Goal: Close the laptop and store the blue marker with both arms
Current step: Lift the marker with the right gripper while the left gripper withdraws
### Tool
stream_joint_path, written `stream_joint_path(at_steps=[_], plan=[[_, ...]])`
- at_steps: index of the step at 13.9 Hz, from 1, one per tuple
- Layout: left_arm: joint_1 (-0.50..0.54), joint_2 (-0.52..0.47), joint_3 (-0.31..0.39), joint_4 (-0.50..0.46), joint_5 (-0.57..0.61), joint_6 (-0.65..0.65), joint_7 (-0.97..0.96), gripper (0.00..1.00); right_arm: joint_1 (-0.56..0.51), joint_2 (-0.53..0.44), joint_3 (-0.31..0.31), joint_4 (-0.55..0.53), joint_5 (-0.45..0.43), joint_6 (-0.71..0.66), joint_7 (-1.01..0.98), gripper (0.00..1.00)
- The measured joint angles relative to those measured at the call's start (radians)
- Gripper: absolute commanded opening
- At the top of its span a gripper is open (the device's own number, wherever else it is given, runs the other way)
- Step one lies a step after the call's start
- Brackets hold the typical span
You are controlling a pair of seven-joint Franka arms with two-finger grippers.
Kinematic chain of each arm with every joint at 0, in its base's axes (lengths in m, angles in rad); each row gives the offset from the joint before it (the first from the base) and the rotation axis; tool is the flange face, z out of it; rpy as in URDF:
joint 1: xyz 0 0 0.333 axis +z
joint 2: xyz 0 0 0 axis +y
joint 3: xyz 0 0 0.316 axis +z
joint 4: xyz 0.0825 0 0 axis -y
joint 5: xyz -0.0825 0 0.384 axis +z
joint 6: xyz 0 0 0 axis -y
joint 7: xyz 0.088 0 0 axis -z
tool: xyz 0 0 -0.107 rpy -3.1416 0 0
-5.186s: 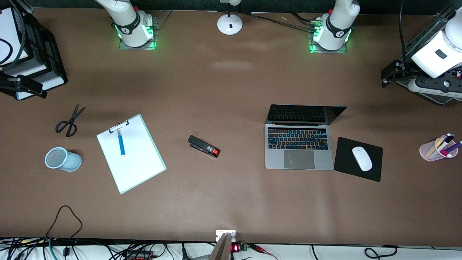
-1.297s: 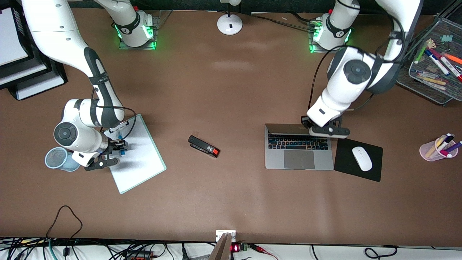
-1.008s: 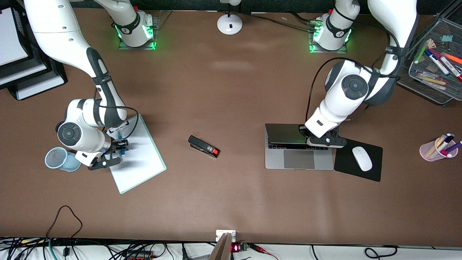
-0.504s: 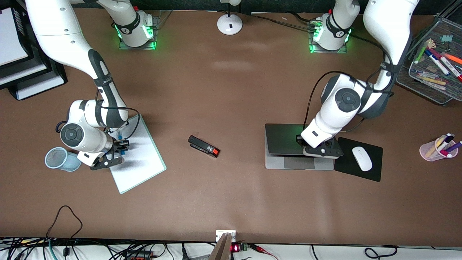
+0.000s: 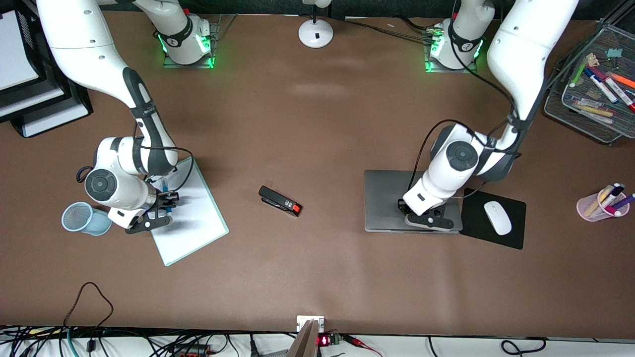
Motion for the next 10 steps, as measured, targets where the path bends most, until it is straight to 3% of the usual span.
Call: stream_joint_path(at_steps=[3,10], plan=[[0.0,0.05,0.012,0.012,0.009,0.062,0.001,0.0,0.0,0.0,0.0,0.0,0.0,0.001,0.0,0.26],[0.002,0.046,0.021,0.037,0.011,0.062,0.002,0.0,0.0,0.0,0.0,0.0,0.0,0.004,-0.002,0.1]])
